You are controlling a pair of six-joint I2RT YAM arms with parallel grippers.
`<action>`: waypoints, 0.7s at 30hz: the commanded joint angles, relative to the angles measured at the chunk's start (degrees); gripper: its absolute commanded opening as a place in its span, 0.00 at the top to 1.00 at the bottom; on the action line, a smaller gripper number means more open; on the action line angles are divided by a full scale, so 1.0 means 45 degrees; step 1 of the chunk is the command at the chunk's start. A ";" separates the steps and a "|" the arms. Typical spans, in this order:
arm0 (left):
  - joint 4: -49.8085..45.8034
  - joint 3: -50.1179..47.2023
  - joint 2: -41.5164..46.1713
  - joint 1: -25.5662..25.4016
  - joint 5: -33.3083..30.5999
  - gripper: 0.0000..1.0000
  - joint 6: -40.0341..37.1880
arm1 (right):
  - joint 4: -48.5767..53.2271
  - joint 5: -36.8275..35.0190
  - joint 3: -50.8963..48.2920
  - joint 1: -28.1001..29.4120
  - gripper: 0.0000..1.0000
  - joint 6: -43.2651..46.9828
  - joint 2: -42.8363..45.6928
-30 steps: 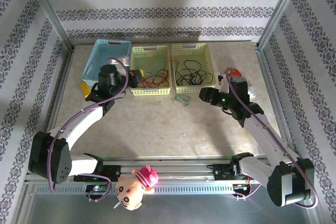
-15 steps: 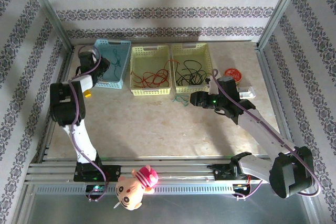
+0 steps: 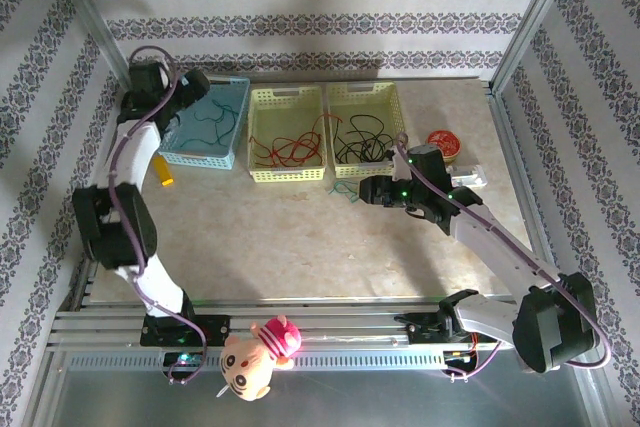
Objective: Untangle the cables
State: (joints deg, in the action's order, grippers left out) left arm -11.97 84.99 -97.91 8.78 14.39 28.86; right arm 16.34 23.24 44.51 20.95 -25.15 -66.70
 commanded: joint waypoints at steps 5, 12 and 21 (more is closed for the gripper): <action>-0.1586 -0.2981 0.3036 -0.0891 -0.0643 0.00 -0.1064 | 0.0186 -0.1187 0.0259 0.0354 0.44 -0.0086 -0.0979; -0.0206 -0.6896 0.4764 -0.4332 -0.2094 0.01 -0.0055 | 0.0284 -0.2245 0.1178 0.0795 0.43 -0.0340 -0.3359; 0.1414 -0.8338 0.4951 -0.5808 -0.2855 0.00 0.2219 | 0.0361 -0.3696 0.3161 0.1565 0.44 -0.0257 -0.6546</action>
State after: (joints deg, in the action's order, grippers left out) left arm -9.87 46.35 -76.86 -16.86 4.19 35.66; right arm 17.37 11.11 56.38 26.76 -26.39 -93.84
